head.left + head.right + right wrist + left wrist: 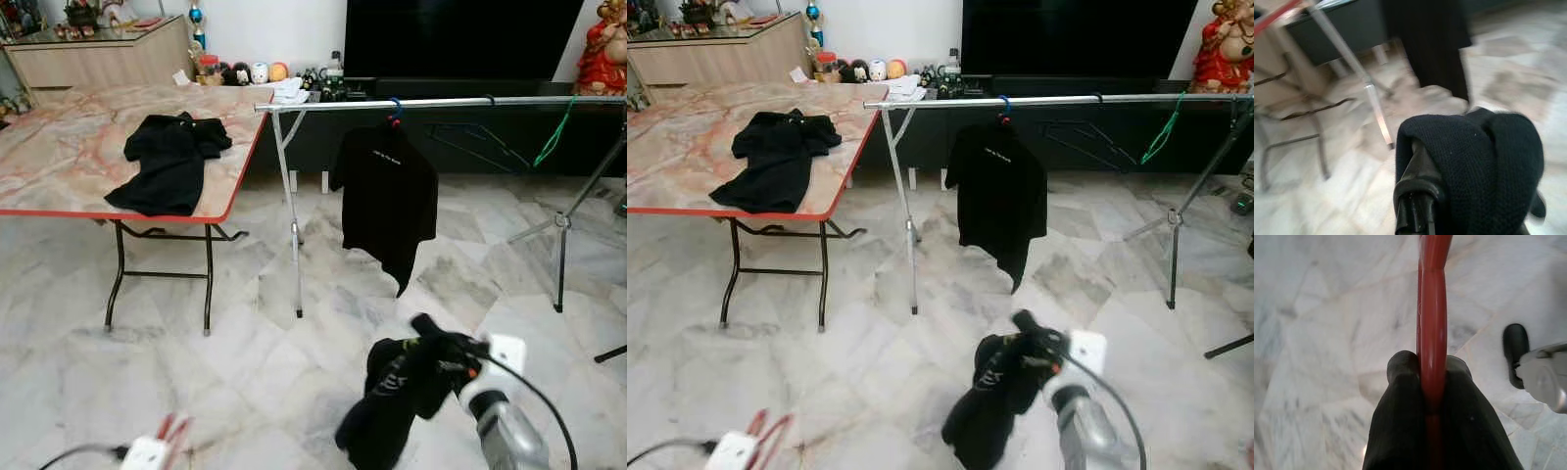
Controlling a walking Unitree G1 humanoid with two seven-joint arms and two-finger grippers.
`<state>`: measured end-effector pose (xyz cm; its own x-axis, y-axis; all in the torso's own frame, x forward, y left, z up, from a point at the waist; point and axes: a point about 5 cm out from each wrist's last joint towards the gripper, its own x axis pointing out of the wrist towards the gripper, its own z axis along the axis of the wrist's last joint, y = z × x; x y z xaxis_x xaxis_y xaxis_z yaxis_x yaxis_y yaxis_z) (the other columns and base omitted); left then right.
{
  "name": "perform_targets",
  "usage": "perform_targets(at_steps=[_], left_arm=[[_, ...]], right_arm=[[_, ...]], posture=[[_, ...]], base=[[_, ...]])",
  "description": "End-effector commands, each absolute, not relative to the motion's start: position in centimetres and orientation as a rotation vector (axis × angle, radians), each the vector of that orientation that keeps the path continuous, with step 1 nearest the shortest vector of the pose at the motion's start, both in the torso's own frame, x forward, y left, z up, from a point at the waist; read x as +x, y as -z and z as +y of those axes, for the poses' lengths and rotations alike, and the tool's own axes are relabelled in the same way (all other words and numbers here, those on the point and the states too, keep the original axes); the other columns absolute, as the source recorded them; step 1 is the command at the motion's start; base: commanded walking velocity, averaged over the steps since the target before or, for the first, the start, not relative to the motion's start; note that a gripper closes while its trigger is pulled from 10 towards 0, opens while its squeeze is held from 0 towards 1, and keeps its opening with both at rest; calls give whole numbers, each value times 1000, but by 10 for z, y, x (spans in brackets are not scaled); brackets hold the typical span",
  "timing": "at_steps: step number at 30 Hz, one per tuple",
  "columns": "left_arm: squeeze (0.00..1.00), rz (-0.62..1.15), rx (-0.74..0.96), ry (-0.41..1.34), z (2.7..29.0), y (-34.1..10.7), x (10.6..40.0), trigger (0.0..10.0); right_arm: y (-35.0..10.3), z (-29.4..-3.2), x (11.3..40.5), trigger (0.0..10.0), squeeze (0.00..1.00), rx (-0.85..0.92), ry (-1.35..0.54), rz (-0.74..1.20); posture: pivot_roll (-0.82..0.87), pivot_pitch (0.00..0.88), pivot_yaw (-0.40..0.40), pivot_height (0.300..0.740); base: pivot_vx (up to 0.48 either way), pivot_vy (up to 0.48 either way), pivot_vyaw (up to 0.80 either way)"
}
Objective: Hang hanger
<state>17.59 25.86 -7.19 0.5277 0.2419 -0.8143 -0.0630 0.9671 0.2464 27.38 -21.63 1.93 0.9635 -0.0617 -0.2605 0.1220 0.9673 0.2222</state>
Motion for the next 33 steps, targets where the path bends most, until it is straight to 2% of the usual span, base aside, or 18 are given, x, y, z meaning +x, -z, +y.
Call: perform_targets(at_steps=[1,4,8,9,10,11,12,18,22,26,27,33], left_arm=[[0,1028,172,-219,260,75,168,10000],[0,1035,126,-248,258,79,163,10000],[0,1017,108,-274,262,78,161,10000],[0,1020,109,-276,265,78,159,10000],[0,1027,110,-278,267,78,156,10000],[0,1034,111,-275,268,79,153,10000],[0,1052,111,-269,267,82,145,10000],[0,1095,93,-262,251,93,129,10000],[0,1111,118,-198,241,97,126,10000],[0,1123,116,-208,244,98,121,10000],[0,1124,111,-228,250,97,119,10000],[0,1113,158,-215,261,92,124,10000]], right_arm=[[-33,-217,279,0,0,238,141,175],[-41,-214,275,0,0,116,140,117],[-41,-216,272,0,0,163,195,118],[-46,-216,273,549,0,134,176,100],[-48,-217,274,2588,0,104,161,88],[-50,-217,274,5137,0,82,148,81],[-49,-219,270,10000,0,82,157,79],[-43,-224,259,10000,0,86,211,117],[-45,-221,256,10000,0,86,223,108],[-47,-217,255,10000,0,94,223,93],[-46,-213,253,10000,0,116,239,93],[-50,-203,252,10000,0,99,206,84]], posture=[[-20,0,96,740],[7,0,78,740],[23,0,64,740],[39,0,57,740],[40,0,55,740],[39,0,51,740],[44,0,33,740],[76,0,7,740],[77,0,10,740],[60,0,29,740],[42,0,53,740],[8,0,63,740]], base=[[0,0,0],[0,0,0],[0,0,0],[0,0,0],[0,0,0],[0,0,0],[0,0,0],[0,0,0],[0,0,0],[0,0,0],[0,0,0],[0,0,0]])
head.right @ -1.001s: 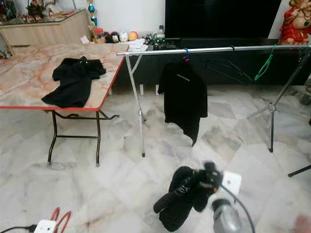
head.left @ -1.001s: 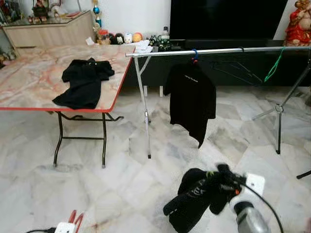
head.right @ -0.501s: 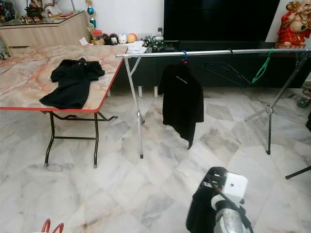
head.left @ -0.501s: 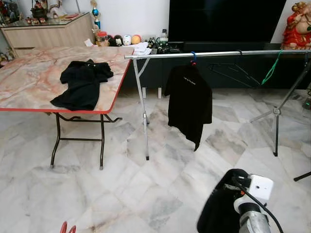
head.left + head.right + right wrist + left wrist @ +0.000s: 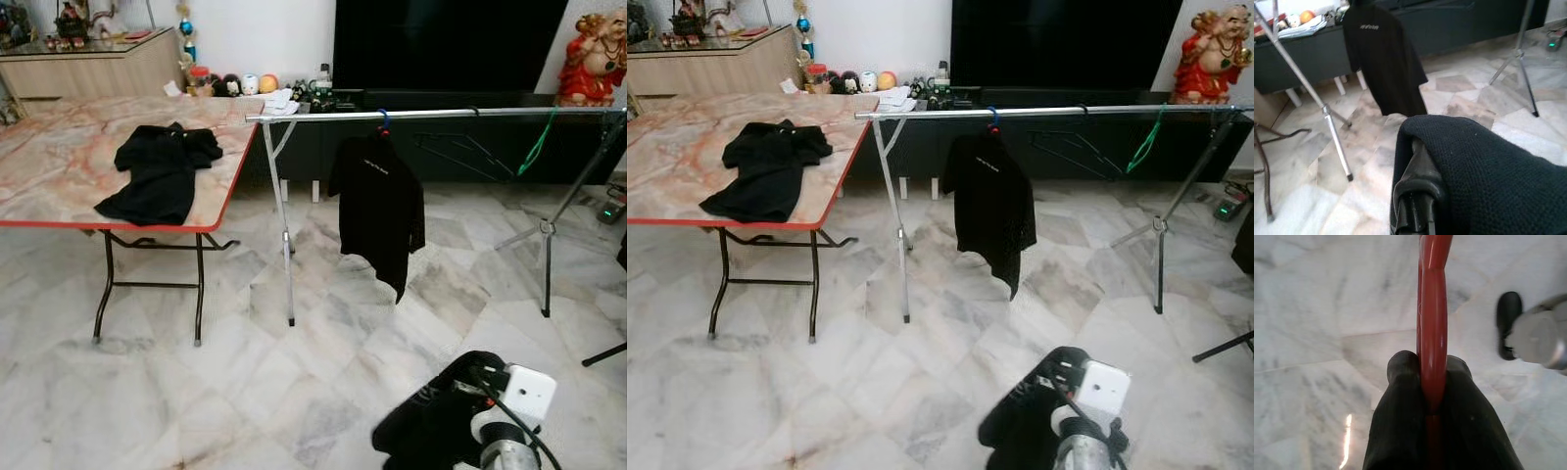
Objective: Hang hanger
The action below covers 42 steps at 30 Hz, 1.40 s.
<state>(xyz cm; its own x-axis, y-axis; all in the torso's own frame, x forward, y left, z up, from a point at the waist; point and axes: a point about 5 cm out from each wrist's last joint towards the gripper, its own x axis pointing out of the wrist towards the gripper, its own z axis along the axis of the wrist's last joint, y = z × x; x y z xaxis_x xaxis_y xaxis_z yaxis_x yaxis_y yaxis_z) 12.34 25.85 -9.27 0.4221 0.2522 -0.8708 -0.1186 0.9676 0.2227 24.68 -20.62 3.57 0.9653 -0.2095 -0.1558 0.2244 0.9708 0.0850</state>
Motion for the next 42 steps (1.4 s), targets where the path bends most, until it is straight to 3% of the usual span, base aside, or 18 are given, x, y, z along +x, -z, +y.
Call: perform_targets(at_steps=[1,12,16,42], left_arm=[[0,1107,164,-211,261,91,126,10000],[0,1132,169,-165,246,94,132,10000],[0,1135,161,-174,251,94,129,10000],[0,1149,130,-186,249,96,122,10000]], right_arm=[[-53,-204,252,10000,0,104,205,72],[-56,-211,251,10000,0,100,256,59],[-61,-200,257,10000,0,93,187,57],[-68,-207,272,10000,0,44,198,45]], posture=[[-5,0,59,740],[-31,0,87,740],[-27,0,60,740],[9,0,38,740]], base=[[0,0,444],[0,0,390],[0,400,0],[0,422,0]])
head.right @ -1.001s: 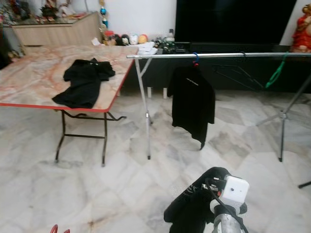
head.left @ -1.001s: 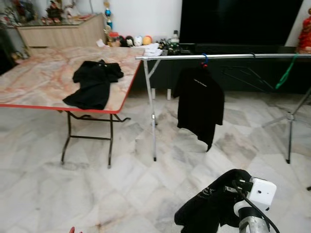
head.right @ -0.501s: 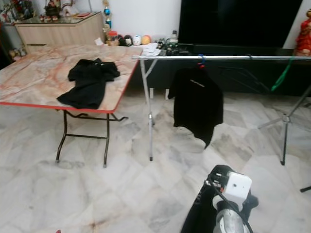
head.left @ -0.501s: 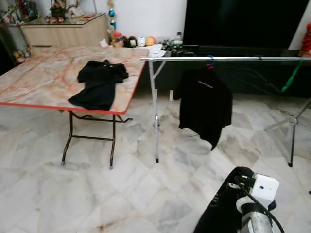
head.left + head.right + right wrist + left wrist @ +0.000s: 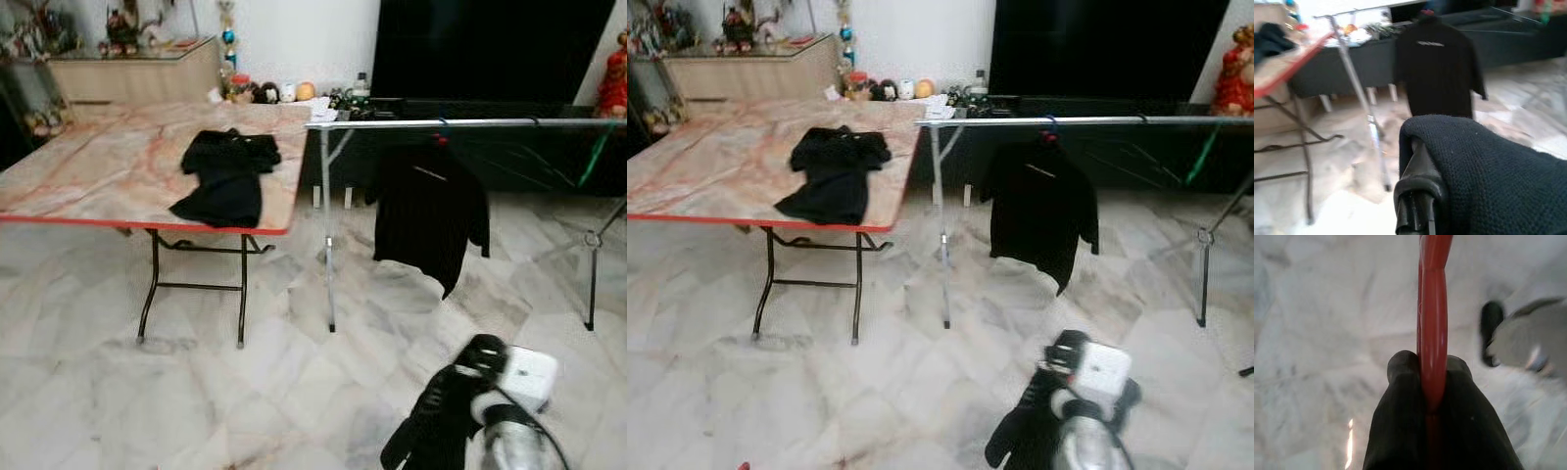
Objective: Hang hanger
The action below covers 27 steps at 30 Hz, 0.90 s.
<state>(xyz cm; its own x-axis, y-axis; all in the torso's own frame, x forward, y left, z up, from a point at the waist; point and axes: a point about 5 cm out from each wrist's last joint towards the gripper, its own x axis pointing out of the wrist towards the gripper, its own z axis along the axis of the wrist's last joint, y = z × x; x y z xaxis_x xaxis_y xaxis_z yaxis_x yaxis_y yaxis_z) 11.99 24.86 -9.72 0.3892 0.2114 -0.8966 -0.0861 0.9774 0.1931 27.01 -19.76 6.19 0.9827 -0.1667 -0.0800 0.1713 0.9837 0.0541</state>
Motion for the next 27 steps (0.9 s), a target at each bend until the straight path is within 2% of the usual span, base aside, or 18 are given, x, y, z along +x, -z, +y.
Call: perform_targets(at_steps=[1,9,27], left_arm=[[0,1150,127,-190,249,96,122,10000],[0,1152,102,-217,254,97,116,10000],[0,1152,102,-217,254,97,116,10000]], right_arm=[[-68,-208,273,10000,0,42,199,45],[-77,-209,286,10000,0,26,180,29],[-77,-209,286,10000,0,26,180,29]], posture=[[9,0,38,740],[41,0,5,740],[41,0,5,740]], base=[[0,424,0],[0,422,0],[0,424,0]])
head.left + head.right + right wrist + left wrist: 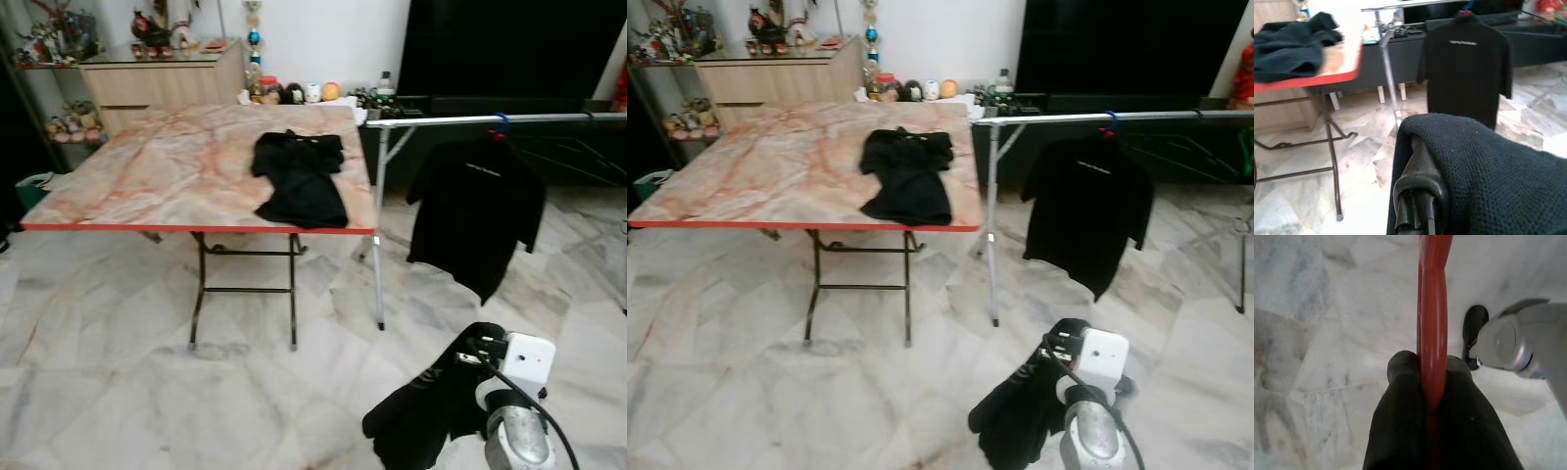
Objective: Hang hanger
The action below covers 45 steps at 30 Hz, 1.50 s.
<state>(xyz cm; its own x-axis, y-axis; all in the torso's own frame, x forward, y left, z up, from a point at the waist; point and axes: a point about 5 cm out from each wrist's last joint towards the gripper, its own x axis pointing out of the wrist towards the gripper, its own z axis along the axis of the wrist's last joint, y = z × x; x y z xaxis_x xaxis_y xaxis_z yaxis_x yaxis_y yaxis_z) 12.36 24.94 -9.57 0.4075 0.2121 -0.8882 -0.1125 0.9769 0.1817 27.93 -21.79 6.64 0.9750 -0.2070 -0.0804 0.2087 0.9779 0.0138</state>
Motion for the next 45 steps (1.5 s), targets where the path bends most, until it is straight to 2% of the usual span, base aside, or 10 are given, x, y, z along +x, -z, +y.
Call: perform_targets(at_steps=[1,12,15,18,38,45], left_arm=[[0,1152,102,-217,254,97,116,10000],[0,1152,102,-217,254,97,116,10000],[0,1132,71,-225,243,97,124,10000],[0,1127,65,-231,244,97,126,10000],[0,1126,17,-240,245,98,119,10000],[0,1130,15,-234,244,99,119,10000]], right_arm=[[-77,-209,286,10000,0,26,180,29],[-77,-209,286,10000,0,26,180,29],[-87,-201,307,10000,0,-23,125,10],[-89,-198,310,10000,0,-20,117,7],[-89,-191,316,10000,0,-23,93,-13],[-93,-188,315,10000,0,-72,52,-43]], posture=[[41,0,5,740],[41,0,5,740],[53,0,-13,740],[56,0,-13,740],[60,0,-4,740],[55,0,-1,740]], base=[[0,424,0],[0,424,0],[0,419,0],[0,355,0],[0,0,0],[303,0,321]])
